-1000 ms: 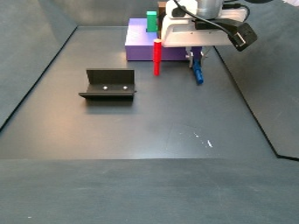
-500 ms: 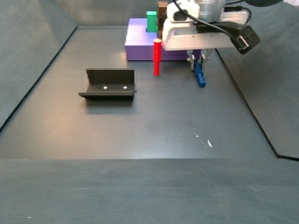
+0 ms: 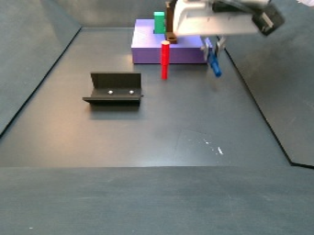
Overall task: Pick up the blue object. Move up. Place the blue object on the fixture. Regrasp the blue object. Move to above the board. Insert the blue object.
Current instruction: Place the blue object on the fixture.
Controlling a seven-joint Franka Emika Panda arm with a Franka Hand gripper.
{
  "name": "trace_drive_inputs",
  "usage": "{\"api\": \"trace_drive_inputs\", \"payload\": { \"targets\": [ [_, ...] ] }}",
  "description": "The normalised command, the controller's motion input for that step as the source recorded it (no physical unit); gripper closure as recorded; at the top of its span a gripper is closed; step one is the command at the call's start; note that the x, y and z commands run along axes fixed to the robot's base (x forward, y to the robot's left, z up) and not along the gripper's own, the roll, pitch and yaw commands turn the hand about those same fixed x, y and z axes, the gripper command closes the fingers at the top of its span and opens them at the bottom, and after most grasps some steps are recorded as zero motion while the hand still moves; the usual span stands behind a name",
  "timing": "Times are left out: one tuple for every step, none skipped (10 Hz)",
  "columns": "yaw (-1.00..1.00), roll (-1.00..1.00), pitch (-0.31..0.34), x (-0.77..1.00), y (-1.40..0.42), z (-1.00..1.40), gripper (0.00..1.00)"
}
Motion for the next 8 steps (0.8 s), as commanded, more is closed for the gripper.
{"api": "trace_drive_inputs", "payload": {
  "targets": [
    [0.0,-0.03,0.0,0.0,0.0,0.0,1.0],
    [0.0,-0.03,0.0,0.0,0.0,0.0,1.0],
    [0.0,-0.03,0.0,0.0,0.0,0.0,1.0],
    [0.0,-0.39,0.0,0.07,0.04,0.0,1.0],
    [0.0,-1.0,0.0,0.31,0.42,0.44,1.0],
    [0.0,-1.0,0.0,0.38,0.43,0.36,1.0],
    [0.0,-1.0,0.0,0.41,0.43,0.37,1.0],
    [0.0,-1.0,0.0,0.41,0.42,0.35,1.0]
  ]
}}
